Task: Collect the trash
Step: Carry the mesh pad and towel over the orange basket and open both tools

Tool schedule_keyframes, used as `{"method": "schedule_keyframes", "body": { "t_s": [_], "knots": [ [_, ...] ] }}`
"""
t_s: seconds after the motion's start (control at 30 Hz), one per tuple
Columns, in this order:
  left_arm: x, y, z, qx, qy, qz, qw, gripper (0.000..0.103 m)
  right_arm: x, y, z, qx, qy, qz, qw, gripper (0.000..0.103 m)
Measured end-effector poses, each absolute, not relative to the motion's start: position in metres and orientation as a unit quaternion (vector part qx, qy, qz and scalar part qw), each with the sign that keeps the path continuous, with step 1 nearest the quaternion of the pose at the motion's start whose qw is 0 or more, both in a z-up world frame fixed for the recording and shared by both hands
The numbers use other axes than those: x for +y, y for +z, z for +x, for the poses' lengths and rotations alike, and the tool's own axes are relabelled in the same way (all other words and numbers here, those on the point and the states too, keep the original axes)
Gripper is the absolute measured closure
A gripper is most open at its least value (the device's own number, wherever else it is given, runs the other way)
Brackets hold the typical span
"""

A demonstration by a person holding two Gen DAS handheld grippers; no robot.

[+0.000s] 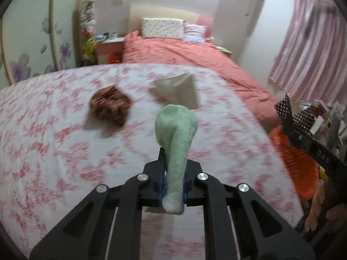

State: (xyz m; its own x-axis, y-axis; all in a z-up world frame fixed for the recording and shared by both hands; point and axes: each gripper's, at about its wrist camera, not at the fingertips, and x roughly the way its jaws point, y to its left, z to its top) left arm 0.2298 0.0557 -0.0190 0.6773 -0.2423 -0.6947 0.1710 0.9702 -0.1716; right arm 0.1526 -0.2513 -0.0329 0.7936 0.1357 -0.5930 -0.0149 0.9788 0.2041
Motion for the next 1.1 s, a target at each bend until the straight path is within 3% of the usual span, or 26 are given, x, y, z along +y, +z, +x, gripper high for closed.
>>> {"method": "schedule_keyframes", "body": {
  "t_s": [0.4,0.77,0.87,1.03,1.1],
  "knots": [
    [-0.083,0.013,0.209,0.362,-0.256,-0.014,0.896,0.09,-0.336,-0.002,0.109,0.25,-0.027,0.134,0.959,0.084],
    [-0.211,-0.001,0.213,0.373,-0.354,0.021,0.857,0.089,-0.412,-0.018,0.109,0.24,-0.085,0.197,0.947,0.083],
    [-0.235,-0.018,0.226,0.386,-0.356,0.033,0.85,0.08,-0.427,-0.029,0.117,0.249,-0.093,0.21,0.941,0.079],
    [-0.25,-0.044,0.244,0.413,-0.343,0.044,0.843,0.049,-0.451,-0.054,0.121,0.276,-0.105,0.225,0.929,0.048],
    [-0.244,-0.05,0.249,0.419,-0.336,0.042,0.842,0.042,-0.457,-0.06,0.118,0.281,-0.108,0.228,0.926,0.037]
  ]
}}
